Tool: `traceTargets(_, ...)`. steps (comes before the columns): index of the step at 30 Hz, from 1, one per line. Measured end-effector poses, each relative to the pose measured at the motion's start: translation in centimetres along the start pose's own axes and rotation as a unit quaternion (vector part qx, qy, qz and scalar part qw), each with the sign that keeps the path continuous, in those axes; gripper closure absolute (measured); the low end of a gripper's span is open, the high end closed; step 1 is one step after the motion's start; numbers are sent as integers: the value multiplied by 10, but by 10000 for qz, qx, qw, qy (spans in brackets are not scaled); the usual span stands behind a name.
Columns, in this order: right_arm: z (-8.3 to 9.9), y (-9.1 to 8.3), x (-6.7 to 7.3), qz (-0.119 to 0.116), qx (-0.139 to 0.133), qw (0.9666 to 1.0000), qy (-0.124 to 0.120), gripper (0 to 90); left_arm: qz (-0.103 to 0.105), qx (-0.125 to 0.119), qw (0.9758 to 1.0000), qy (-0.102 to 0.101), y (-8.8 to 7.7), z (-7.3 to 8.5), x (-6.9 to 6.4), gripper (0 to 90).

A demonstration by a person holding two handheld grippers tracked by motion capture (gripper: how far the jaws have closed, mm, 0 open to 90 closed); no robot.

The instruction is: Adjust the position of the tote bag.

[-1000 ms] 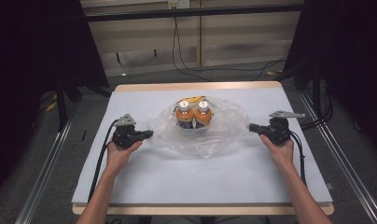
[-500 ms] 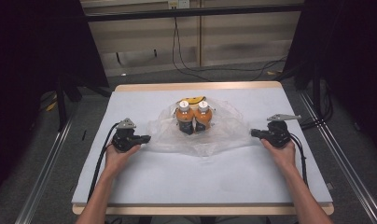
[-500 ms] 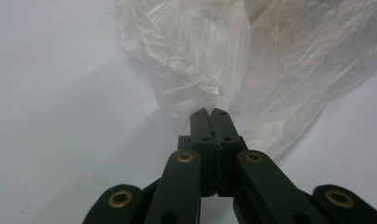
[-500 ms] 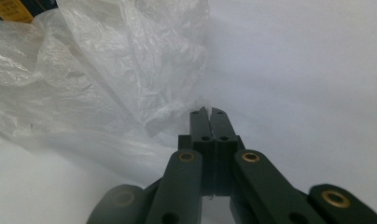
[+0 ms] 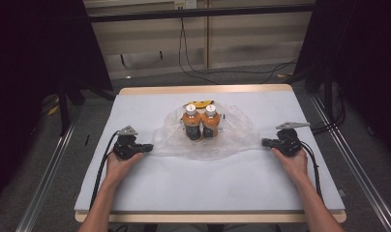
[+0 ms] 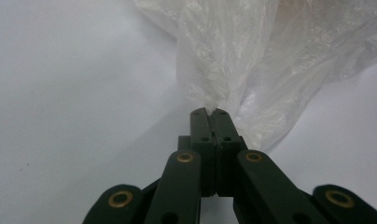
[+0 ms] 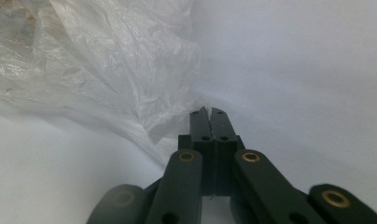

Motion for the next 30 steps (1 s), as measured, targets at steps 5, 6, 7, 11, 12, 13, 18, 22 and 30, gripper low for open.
traceTargets(5,0,-1,2,47,-51,10000,-72,899,-54,-9,9998,169,3,-1,-7,857)
traceTargets(6,0,-1,3,32,-94,9999,-102,890,-62,0,9998,183,3,-2,-9,824)
traceTargets(7,0,-2,3,-9,-124,9999,-113,855,6,-74,9998,159,4,-3,-11,792)
traceTargets(11,-2,-3,8,-145,-264,9995,-115,794,81,-187,9996,201,3,-8,-16,732)
traceTargets(12,-2,-3,10,-186,-285,9993,-124,766,95,-220,9995,204,2,-9,-16,716)
traceTargets(13,-3,-3,12,-237,-331,9991,-153,744,95,-220,9995,204,2,-9,-16,693)
traceTargets(18,-7,-10,15,-349,-533,9979,-80,635,236,-690,9973,71,-8,-15,-19,585)
traceTargets(22,-13,-19,14,-435,-784,9960,13,535,289,-984,9947,41,-16,-21,-22,470)
traceTargets(30,-25,-38,14,-535,-1213,9911,102,402,242,-1357,9904,-84,-25,-30,-27,287)
Point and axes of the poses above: each handheld gripper's, and its own axes: y roughly forward along the jaws, z roughly out of its underside, x roughly to its left, the point moved 4 cm from there along y, roughly forward along the jaws, and after that the axes turned 8 degrees about z, right-handed, at the moved point
